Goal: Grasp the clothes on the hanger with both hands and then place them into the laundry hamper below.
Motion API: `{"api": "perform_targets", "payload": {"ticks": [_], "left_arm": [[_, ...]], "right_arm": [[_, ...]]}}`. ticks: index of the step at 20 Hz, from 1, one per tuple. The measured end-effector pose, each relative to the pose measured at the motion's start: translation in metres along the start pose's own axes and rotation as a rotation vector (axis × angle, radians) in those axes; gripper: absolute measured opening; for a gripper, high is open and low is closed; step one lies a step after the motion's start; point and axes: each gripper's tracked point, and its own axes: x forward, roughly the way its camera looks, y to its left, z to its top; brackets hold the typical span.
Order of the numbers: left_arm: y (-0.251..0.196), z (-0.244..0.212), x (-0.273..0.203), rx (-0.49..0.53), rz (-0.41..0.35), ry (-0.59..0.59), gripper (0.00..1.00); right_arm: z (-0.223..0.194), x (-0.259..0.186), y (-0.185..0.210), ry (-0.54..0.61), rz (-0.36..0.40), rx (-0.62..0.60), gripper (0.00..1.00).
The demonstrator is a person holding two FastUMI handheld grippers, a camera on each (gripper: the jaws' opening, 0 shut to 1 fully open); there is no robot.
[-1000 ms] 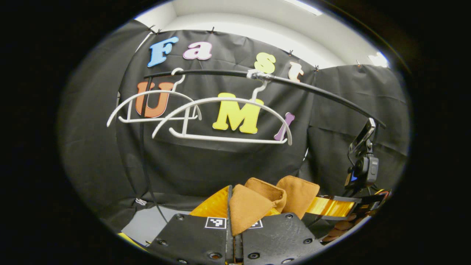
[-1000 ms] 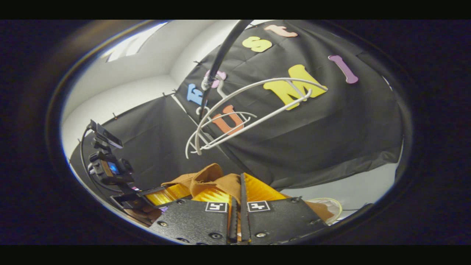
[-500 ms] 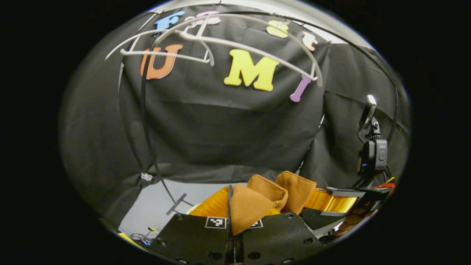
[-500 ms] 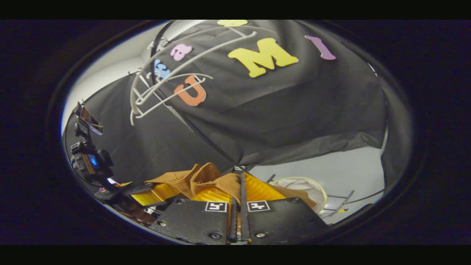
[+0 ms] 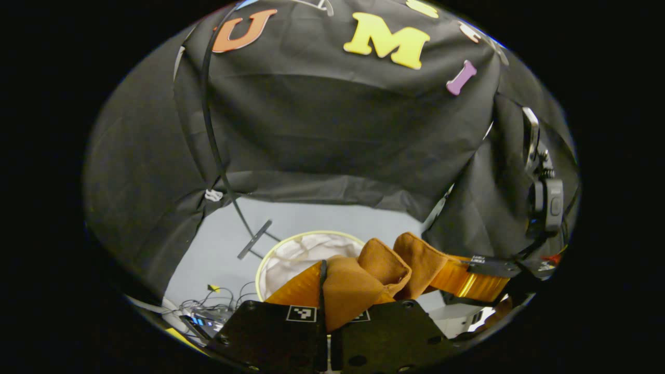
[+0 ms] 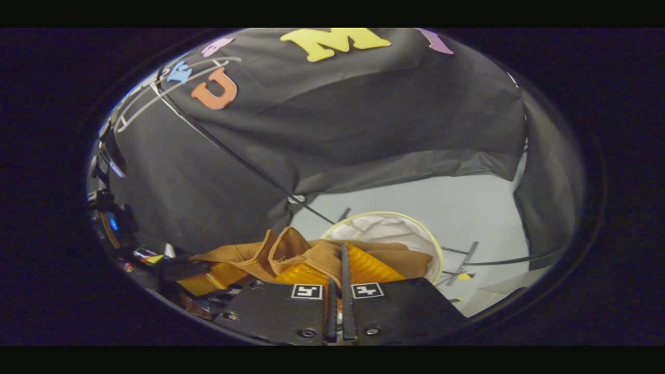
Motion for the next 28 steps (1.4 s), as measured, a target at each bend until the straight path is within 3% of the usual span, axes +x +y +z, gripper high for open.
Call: {"api": "perform_targets", "payload": {"ticks": [1,3,5,7,8,9,10,12,17,19,20,23,24,25,26,28], "left_arm": [[0.003,-0.014,0.001,-0.004,0.008,0.056,0.12],[0.005,-0.032,0.005,-0.018,0.012,0.136,0.14],[0.008,-0.036,0.014,-0.032,0.037,0.174,0.46],[0.017,-0.037,0.022,-0.048,0.049,0.169,0.54],[0.019,-0.038,0.024,-0.058,0.044,0.175,0.52],[0.018,-0.043,0.026,-0.067,0.040,0.184,0.63],[0.021,-0.044,0.028,-0.068,0.053,0.194,0.74],[0.032,-0.048,0.026,-0.070,0.068,0.205,0.96],[0.049,-0.045,0.018,-0.037,0.081,0.165,0.95],[0.038,-0.017,0.001,0.000,0.085,0.121,1.00],[0.034,-0.008,-0.005,0.018,0.080,0.099,0.96],[0.024,0.019,-0.025,0.086,0.065,0.015,1.00],[0.021,0.030,-0.032,0.111,0.063,-0.016,0.96],[0.019,0.040,-0.040,0.134,0.061,-0.046,1.00],[0.015,0.049,-0.046,0.153,0.054,-0.079,0.95],[0.006,0.069,-0.062,0.181,0.037,-0.144,1.00]], "right_arm": [[-0.004,0.011,-0.005,0.034,-0.021,-0.013,0.02],[-0.013,0.018,-0.009,0.085,-0.030,-0.003,0.19],[-0.012,0.007,-0.017,0.088,-0.065,0.015,0.32],[-0.010,0.008,-0.026,0.075,-0.096,0.019,0.42],[-0.013,0.011,-0.027,0.072,-0.110,0.020,0.48],[-0.014,0.011,-0.032,0.068,-0.127,0.021,0.49],[-0.016,0.010,-0.040,0.062,-0.148,0.024,0.67],[-0.013,0.001,-0.048,0.043,-0.186,0.037,0.81],[-0.001,-0.037,-0.062,-0.043,-0.239,0.081,0.81],[0.010,-0.056,-0.063,-0.090,-0.268,0.070,0.79],[0.015,-0.066,-0.062,-0.118,-0.277,0.063,0.81],[0.031,-0.095,-0.062,-0.201,-0.312,0.046,0.80],[0.035,-0.103,-0.061,-0.226,-0.318,0.043,0.80],[0.041,-0.111,-0.058,-0.251,-0.317,0.042,0.82],[0.047,-0.114,-0.056,-0.274,-0.319,0.044,0.80],[0.054,-0.137,-0.047,-0.327,-0.310,0.036,0.80]]}}
